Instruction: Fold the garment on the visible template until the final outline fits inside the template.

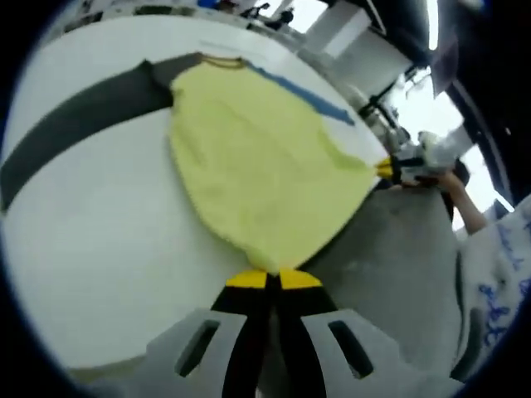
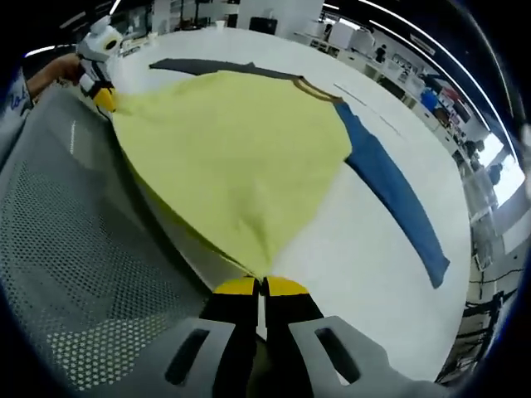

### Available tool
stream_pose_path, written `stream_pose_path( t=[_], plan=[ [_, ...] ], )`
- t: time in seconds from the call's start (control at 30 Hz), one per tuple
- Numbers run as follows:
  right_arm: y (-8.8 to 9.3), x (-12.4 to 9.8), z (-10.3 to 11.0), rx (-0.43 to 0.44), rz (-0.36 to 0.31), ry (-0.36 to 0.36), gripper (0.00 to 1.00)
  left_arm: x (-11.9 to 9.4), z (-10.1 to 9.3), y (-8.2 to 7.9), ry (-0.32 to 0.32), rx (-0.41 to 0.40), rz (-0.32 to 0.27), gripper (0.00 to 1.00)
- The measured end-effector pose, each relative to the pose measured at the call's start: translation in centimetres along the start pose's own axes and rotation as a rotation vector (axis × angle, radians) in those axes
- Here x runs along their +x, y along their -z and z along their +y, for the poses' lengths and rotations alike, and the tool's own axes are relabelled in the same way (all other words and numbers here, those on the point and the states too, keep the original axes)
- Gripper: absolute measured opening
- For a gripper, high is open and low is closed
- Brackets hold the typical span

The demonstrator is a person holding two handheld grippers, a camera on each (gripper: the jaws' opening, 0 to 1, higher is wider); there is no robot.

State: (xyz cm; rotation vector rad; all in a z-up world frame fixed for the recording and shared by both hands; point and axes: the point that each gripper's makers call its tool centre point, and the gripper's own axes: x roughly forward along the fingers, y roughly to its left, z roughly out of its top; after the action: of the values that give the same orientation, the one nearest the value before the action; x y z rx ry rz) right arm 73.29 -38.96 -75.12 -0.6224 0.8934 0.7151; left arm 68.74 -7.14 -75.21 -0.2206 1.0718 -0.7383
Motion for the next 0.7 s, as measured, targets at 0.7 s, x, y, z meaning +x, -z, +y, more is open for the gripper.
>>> stream_pose_path(
  t=[0.7],
  plan=[
    [1.9, 1.6, 0.9, -0.103, 0.130, -0.080, 0.02, 0.6, 0.6, 1.3, -0.014, 0.043, 0.115, 0.00]
  ],
)
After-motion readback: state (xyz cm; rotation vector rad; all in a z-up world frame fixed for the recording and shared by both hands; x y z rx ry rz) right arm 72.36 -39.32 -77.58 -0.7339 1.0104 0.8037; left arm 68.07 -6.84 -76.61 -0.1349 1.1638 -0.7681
